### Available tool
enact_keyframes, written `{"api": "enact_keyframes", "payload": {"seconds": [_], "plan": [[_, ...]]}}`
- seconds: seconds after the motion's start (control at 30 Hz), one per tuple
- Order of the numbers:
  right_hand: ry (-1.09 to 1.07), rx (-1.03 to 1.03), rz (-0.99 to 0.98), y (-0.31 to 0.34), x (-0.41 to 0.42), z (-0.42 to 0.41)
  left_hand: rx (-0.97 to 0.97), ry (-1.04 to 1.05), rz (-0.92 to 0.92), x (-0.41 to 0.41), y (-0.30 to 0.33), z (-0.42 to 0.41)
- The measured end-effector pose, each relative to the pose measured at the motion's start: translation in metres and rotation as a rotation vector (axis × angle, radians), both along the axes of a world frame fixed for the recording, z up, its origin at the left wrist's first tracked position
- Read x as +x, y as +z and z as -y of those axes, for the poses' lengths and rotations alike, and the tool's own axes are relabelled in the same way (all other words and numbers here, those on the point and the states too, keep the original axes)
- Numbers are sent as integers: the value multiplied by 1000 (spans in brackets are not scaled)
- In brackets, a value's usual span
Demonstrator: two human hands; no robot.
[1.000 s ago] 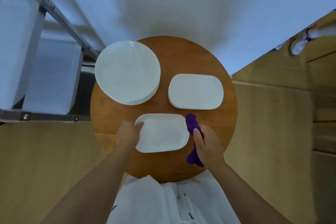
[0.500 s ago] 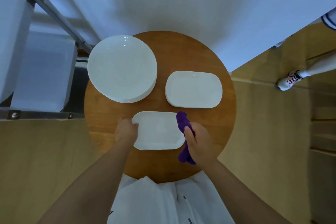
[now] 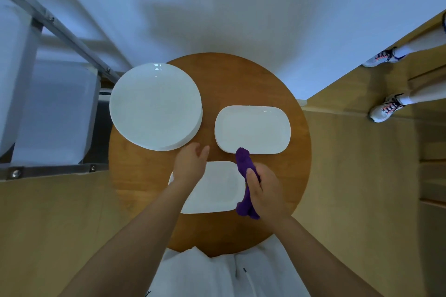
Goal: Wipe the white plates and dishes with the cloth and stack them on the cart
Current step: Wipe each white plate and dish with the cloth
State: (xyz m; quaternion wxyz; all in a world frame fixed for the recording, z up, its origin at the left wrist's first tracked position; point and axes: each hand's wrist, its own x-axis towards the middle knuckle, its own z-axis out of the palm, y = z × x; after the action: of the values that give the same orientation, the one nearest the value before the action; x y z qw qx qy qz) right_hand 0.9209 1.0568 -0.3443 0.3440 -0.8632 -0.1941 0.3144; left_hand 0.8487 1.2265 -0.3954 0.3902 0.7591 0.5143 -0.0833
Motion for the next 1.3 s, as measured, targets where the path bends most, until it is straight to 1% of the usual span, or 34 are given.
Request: {"api": "enact_keyframes", "payload": {"seconds": [0.1, 0.2, 0.43, 0.6, 0.73, 0.8, 0.87, 0.93, 1.0, 1.07, 1.17, 1.23, 1.3], "plan": [[-26, 7, 16, 0, 9, 0, -84, -22, -57, 33, 1, 1], [-42, 24, 46, 1, 18, 1, -97, -22, -136, 52, -4, 1], [-69, 28, 37, 0, 37, 2, -16, -92, -203, 66, -5, -3], [-71, 23, 29, 0, 43, -1, 9, -43, -193, 75, -3, -1], [-81, 17, 26, -2, 47, -1, 59, -163, -245, 79, 3, -4], [-96, 13, 18, -3, 48, -2, 81, -178, -243, 80, 5, -6], [-115, 14, 19, -3, 50, -3, 80, -117, -176, 83, 8, -8], [-133, 26, 9, -2, 51, -4, 34, 4, -57, 87, 12, -9], [-164, 41, -9, 0, 54, -6, -93, 168, 57, 93, 18, -7], [-202, 57, -13, 2, 57, -6, -269, 323, 153, 97, 22, -3], [-255, 85, -22, 7, 61, -6, -505, 486, 319, 99, 29, 1], [-291, 104, -46, 11, 65, -6, -602, 567, 399, 98, 32, 3], [-326, 124, -83, 20, 69, -7, -649, 638, 449, 95, 35, 4]]}}
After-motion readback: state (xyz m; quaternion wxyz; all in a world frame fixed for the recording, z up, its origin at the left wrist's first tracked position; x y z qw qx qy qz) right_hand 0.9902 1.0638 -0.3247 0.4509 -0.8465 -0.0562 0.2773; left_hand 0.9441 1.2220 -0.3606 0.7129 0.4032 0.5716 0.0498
